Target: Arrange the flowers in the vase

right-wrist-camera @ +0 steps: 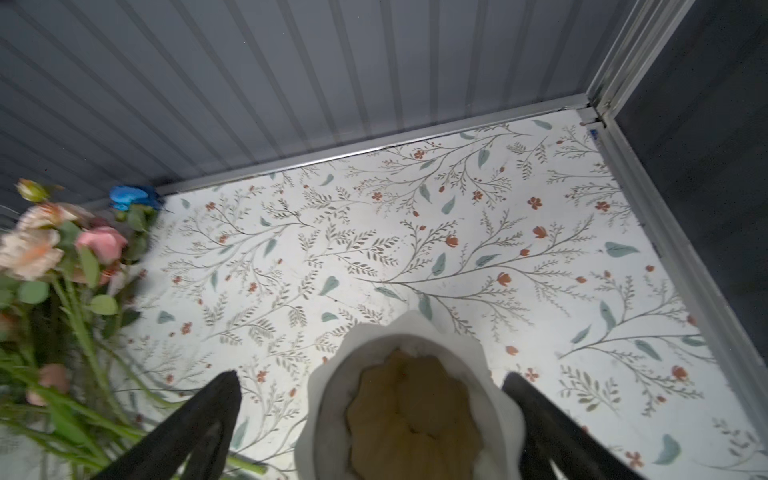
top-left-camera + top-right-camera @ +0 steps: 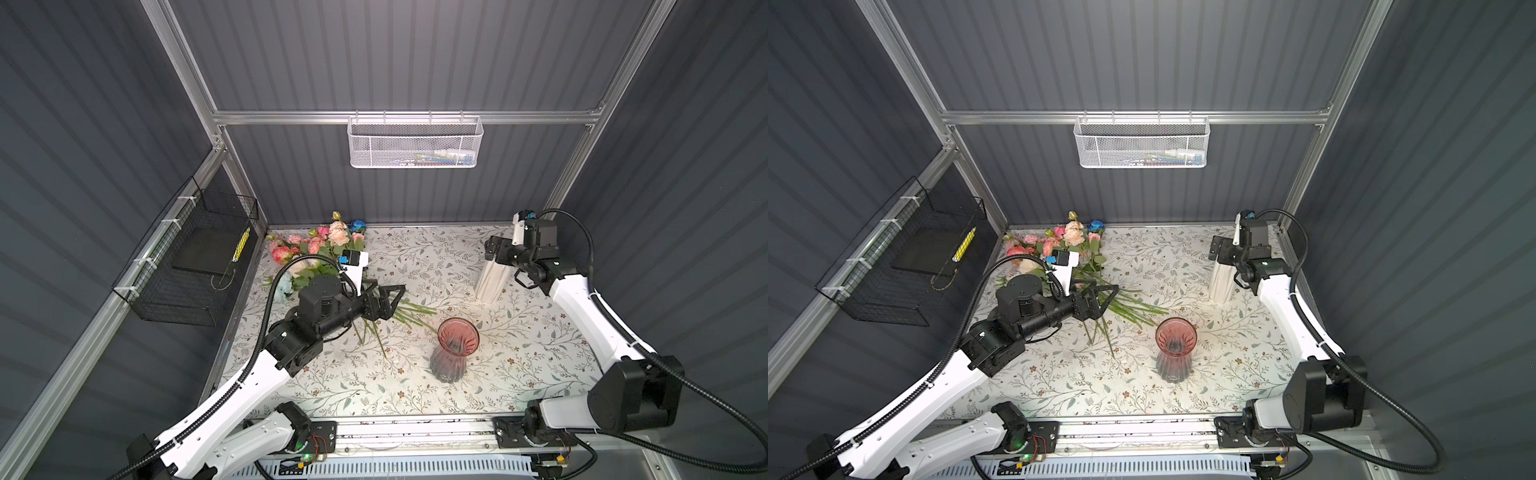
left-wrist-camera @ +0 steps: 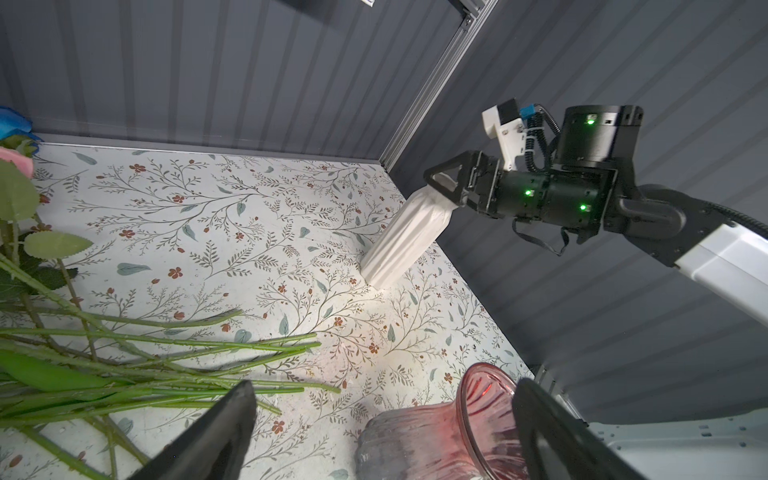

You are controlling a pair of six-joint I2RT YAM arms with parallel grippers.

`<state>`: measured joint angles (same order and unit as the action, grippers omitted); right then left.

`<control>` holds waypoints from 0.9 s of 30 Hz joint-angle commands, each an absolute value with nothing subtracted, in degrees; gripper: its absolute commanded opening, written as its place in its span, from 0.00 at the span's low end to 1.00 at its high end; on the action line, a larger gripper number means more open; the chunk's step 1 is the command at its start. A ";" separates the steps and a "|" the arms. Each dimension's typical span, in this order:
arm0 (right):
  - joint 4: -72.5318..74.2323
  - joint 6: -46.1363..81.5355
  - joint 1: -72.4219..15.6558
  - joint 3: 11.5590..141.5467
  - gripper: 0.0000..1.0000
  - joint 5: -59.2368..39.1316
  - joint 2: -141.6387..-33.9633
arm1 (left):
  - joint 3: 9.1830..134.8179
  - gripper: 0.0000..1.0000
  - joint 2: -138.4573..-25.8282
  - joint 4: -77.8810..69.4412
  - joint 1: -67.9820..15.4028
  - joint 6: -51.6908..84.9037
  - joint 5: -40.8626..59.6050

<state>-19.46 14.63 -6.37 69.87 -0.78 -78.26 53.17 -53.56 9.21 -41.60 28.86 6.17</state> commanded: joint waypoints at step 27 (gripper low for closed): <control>-32.80 22.84 -29.21 46.26 0.99 -6.70 -34.49 | 52.96 0.86 -81.03 5.56 -42.89 33.96 -2.59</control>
